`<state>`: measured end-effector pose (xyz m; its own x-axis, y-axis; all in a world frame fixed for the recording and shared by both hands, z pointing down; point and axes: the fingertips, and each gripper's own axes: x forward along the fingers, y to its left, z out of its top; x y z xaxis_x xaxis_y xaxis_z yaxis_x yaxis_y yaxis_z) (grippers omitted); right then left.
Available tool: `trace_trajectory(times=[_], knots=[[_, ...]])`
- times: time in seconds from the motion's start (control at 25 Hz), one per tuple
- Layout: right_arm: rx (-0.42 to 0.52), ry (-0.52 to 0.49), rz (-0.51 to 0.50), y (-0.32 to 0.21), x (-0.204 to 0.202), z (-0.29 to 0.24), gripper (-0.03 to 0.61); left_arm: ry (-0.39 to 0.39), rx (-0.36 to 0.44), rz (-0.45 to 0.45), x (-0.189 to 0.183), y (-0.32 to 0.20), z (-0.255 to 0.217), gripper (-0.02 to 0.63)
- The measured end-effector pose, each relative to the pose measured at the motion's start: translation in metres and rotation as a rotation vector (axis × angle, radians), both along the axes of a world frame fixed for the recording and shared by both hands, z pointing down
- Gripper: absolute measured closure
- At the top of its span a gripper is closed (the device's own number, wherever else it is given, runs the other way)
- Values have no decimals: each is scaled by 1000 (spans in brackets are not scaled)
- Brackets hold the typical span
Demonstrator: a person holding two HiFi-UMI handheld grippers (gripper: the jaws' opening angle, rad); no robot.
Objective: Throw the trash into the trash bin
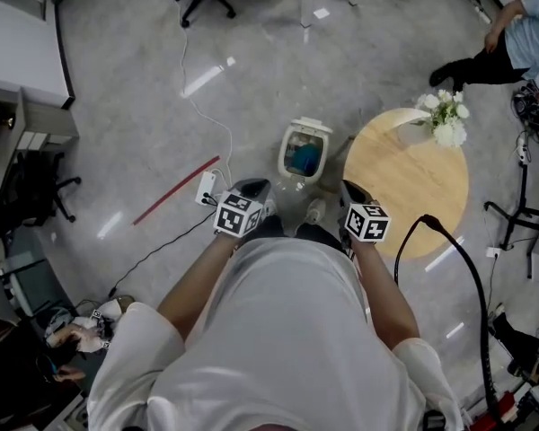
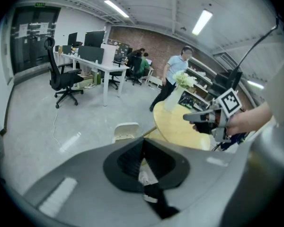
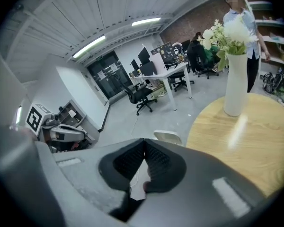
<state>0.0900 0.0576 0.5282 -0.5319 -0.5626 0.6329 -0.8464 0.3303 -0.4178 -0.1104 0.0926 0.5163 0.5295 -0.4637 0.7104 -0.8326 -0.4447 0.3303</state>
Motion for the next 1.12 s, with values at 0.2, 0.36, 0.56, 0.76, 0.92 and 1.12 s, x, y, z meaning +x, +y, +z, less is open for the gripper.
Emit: trace_trajectory(times=[0.2, 0.36, 0.56, 0.76, 0.92, 1.12], knots=[[52, 25, -19, -1, 6, -23, 577, 7, 32, 5, 4, -7, -17, 609], [80, 31, -52, 4, 9, -37, 578, 15, 51, 12, 9, -9, -27, 611], [104, 27, -67, 10, 14, -51, 578, 22, 65, 13, 16, -9, -34, 611], [113, 21, -76, 10, 13, -58, 578, 26, 75, 24, 21, -13, -39, 610], [114, 8, -86, 13, 13, -59, 578, 26, 75, 21, 23, -13, -40, 611], [120, -3, -87, 10, 13, -60, 578, 26, 84, 22, 28, -17, -41, 610]])
